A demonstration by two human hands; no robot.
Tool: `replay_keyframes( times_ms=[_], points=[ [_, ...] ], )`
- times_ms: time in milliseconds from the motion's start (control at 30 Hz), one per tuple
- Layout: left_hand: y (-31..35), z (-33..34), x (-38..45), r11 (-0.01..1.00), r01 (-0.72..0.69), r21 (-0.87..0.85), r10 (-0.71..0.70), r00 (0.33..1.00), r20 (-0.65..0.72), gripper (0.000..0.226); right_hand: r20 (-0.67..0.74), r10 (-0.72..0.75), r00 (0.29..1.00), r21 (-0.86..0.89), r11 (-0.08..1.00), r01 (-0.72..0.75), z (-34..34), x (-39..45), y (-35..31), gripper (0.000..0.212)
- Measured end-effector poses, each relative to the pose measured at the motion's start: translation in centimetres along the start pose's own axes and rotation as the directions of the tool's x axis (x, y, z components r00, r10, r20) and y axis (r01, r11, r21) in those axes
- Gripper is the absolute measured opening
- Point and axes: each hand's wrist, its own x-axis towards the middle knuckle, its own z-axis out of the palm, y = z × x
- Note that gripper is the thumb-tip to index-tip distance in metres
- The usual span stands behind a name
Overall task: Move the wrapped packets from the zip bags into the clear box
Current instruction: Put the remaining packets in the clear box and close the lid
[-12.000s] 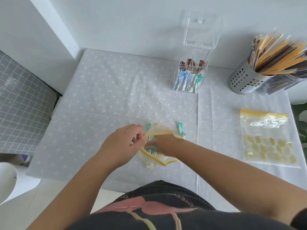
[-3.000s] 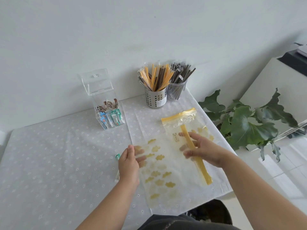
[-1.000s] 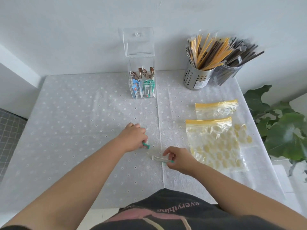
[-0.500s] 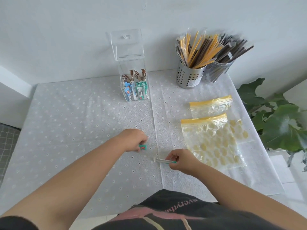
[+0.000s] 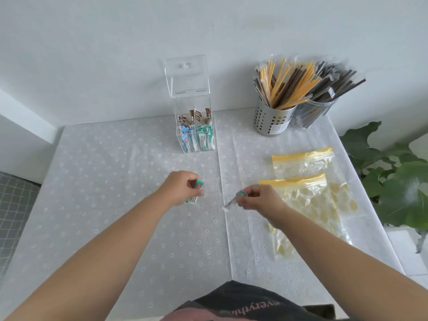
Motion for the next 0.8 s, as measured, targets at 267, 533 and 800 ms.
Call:
replay_keyframes(
  times_ms=[267,533,800],
  points=[
    [5.7,-8.3,4.2,0.975,-0.183,-0.122,0.108,0.880,-0.463,0.019,-0.258,-0.310,0.915,-0.061,0.950,0.305,-1.6,7.5,-13.3,0.014],
    [7.1,-10.1,9.4,0.981,-0.191,0.018,0.179,0.875,-0.450,0.020,-0.265,-0.411,0.872,-0.323,0.890,0.322,0.9,13.3,-17.1,0.013],
    [6.5,-8.9,11.3,0.958,-0.117,0.260,0.182,0.954,-0.238,0.022,-0.174,-0.430,0.886,-0.573,0.776,0.264,2.2,15.3,-17.0,0.014]
  ],
)
